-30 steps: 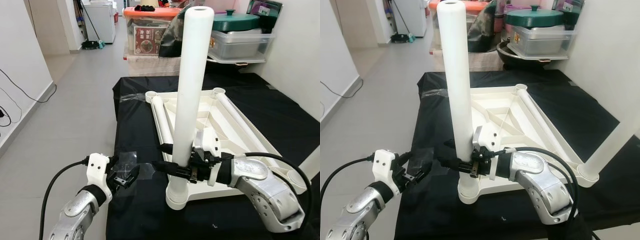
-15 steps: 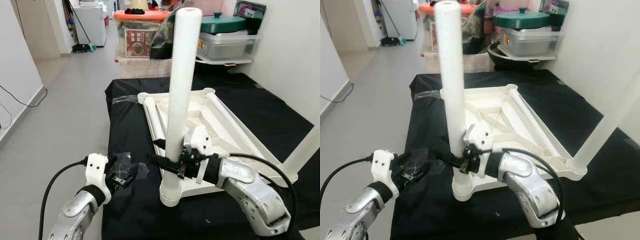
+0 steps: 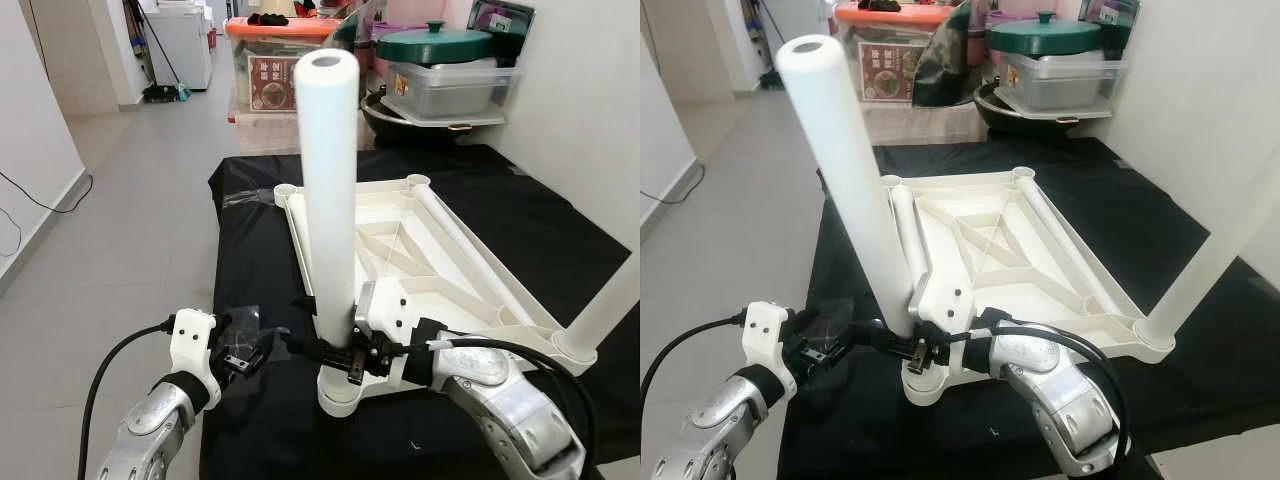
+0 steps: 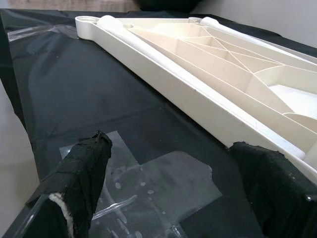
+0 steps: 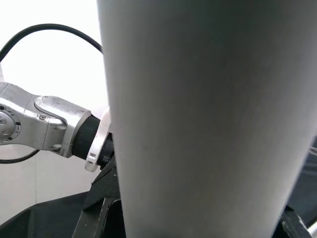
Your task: Building children table
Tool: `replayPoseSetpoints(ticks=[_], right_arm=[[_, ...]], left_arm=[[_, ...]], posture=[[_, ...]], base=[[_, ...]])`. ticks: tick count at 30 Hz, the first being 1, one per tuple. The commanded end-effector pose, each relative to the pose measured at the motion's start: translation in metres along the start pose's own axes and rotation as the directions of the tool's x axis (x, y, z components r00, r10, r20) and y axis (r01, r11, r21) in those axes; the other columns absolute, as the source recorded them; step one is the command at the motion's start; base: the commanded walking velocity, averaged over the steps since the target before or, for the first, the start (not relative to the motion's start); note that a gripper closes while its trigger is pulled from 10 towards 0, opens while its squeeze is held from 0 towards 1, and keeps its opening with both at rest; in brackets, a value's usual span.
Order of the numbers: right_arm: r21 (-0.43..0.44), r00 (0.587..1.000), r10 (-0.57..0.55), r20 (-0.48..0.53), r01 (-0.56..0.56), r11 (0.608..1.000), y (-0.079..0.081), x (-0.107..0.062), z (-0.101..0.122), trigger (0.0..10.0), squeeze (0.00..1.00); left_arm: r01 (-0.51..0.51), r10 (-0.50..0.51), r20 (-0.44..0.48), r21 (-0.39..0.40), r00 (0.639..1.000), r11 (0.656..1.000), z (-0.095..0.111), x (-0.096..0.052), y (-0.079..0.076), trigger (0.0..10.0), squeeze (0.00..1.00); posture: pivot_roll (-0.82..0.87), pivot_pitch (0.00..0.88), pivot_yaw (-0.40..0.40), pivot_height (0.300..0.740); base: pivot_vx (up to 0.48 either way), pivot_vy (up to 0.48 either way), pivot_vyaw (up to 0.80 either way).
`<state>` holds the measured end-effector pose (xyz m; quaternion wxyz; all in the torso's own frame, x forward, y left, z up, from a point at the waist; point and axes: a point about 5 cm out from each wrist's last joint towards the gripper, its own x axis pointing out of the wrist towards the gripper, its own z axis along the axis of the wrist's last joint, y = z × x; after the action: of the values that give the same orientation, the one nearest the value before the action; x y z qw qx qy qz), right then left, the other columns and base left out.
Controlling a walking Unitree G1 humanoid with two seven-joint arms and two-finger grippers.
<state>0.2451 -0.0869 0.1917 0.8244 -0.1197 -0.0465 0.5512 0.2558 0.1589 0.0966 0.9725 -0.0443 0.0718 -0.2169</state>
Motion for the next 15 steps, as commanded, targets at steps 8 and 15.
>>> replayPoseSetpoints(ticks=[8, 15], right_arm=[[0.137, 0.968, -0.198, -0.152, 0.219, 0.966, -0.017, 0.005, -0.031, 0.0, 0.00], [0.151, 0.712, -0.584, -0.390, 0.675, 0.722, -0.047, -0.006, -0.070, 0.0, 0.00]], left_arm=[[-0.018, 0.018, -0.017, 0.012, 1.000, 1.000, -0.004, -0.001, 0.003, 10.0, 0.00], [-0.030, 0.031, -0.031, 0.023, 0.999, 0.999, -0.006, -0.001, 0.005, 10.0, 0.00]], posture=[[-0.01, 0.000, -0.066, 0.740], [-0.01, 0.000, -0.068, 0.740]], base=[[0.000, 0.000, 0.00], [0.000, 0.000, 0.00]])
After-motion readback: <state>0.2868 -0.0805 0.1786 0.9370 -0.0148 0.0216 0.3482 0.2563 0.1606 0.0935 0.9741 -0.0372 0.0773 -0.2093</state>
